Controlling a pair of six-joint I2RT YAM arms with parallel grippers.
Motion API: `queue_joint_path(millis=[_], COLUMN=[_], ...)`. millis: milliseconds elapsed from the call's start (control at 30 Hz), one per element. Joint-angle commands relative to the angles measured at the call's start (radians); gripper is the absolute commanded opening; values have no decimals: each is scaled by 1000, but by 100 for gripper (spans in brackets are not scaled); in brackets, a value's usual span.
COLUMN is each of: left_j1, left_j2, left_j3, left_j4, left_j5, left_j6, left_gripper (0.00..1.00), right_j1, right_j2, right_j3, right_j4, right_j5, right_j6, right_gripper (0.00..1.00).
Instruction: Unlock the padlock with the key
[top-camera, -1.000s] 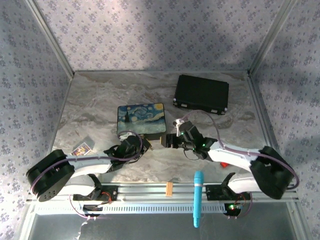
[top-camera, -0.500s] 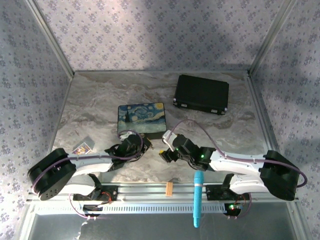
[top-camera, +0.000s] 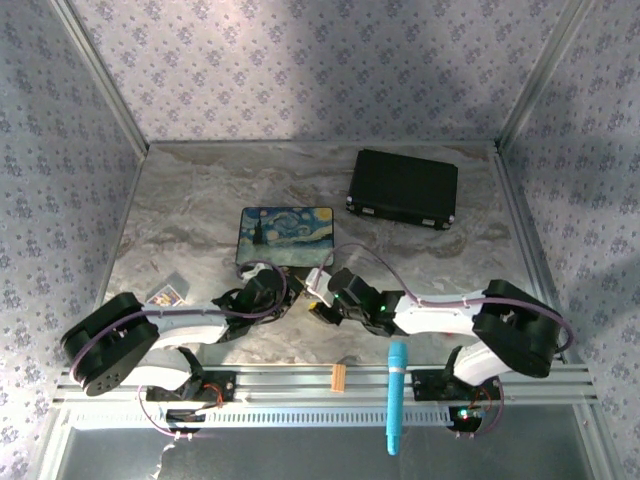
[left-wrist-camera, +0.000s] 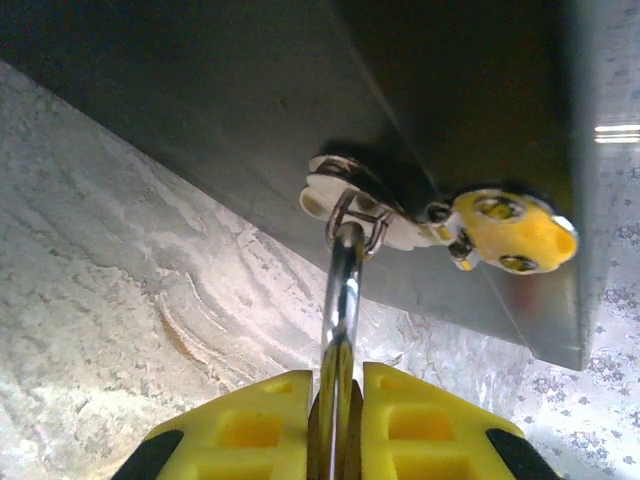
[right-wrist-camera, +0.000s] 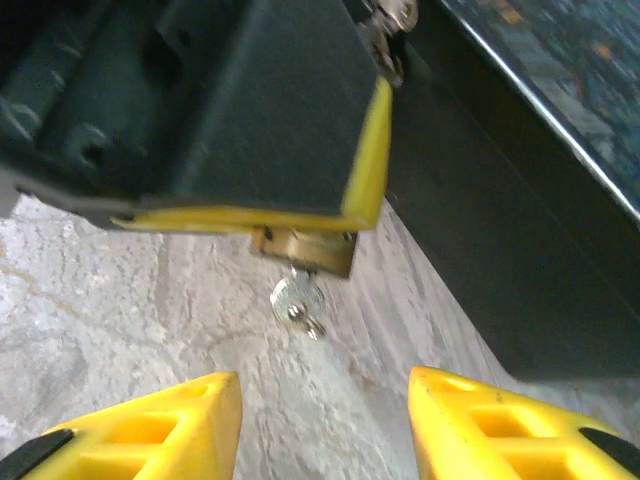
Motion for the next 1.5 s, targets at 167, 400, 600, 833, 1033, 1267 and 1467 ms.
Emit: queue_joint_path(millis=[167,400,600,833,1033,1267,1467], left_j1=[-3,-6,-9,-11,-17,-24,-21], left_j2=[-3,1,-1,0,-5,-25,-52], left_j3=[-4,-14,-21,-24,-42,-26,45], left_j4=[8,21,21,26,19,-61,-249], left_j5=[33,33,33,54,58,47,33], left_j6=[-15,-23,-26,-19,-15,29,140], left_gripper=[0,0,0,0,0,0,0], right_j1=[13,10,-5,-70,-159,-131,-96], right_j2=[86,143,153,150,150,111,-32], right_j3=[68,109,116,104,100,91,62], right_j4=[41,35,58,82,76,36,-108], right_j5=[28,20,-11,-159,-326,-237,-112], right_j6=[-86,-111,-101,-37,64,137,342], right_gripper=[40,30,16,7,7,25,51])
